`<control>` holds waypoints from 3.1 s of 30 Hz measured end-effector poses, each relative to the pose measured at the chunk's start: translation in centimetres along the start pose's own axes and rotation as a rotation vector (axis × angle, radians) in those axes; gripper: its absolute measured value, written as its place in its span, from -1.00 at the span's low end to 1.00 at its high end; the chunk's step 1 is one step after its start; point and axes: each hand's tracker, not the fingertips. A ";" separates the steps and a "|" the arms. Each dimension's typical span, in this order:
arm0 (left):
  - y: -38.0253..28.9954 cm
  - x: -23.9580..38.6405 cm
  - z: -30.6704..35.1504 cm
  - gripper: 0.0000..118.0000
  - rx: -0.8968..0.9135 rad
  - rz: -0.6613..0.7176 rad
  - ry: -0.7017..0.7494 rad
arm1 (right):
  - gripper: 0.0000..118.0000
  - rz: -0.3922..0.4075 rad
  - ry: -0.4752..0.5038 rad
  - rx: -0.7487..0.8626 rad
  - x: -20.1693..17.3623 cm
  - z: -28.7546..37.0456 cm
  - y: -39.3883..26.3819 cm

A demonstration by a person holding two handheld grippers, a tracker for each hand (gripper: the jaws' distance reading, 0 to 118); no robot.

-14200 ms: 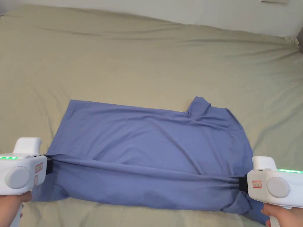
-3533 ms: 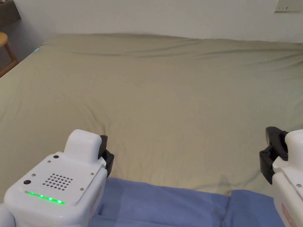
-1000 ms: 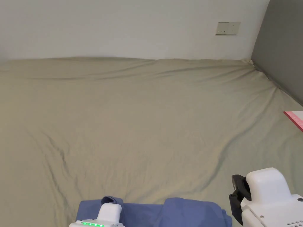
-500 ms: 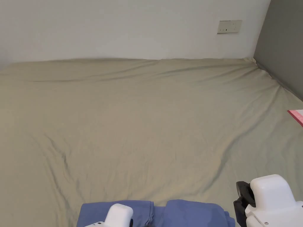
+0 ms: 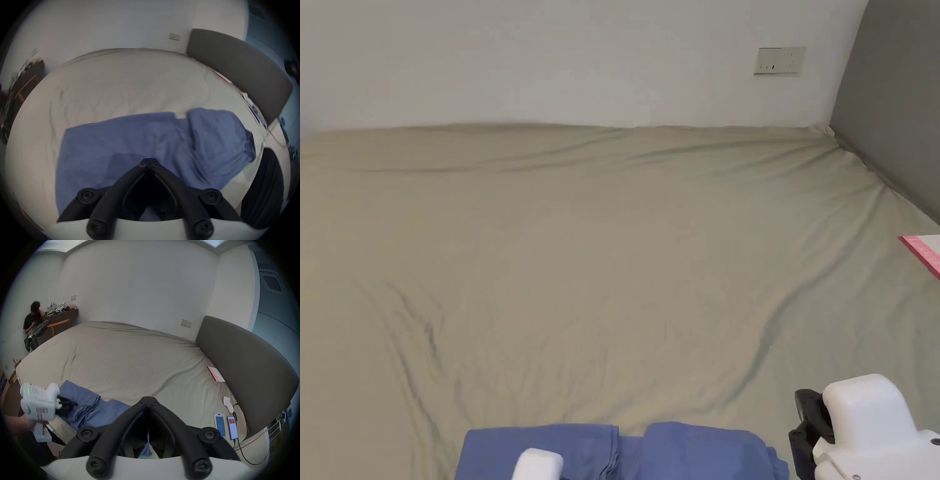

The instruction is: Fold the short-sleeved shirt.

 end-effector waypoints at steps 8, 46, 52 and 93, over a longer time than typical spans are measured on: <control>-1.9 6.6 1.1 -1.00 0.041 -0.252 -0.063 | -0.97 0.007 0.004 -0.018 -0.1 -0.5 -0.3; -0.3 -14.1 1.0 -0.76 -0.132 0.324 -0.206 | -0.97 0.063 0.067 -0.036 -2.4 -1.0 1.5; -0.1 -15.9 4.0 -0.76 -0.086 0.414 -0.167 | -0.97 0.060 0.070 -0.040 -2.5 -1.4 1.5; 4.9 1.2 -1.1 1.00 -0.206 0.388 -0.388 | -0.97 0.022 0.105 -0.058 -2.1 -2.3 0.6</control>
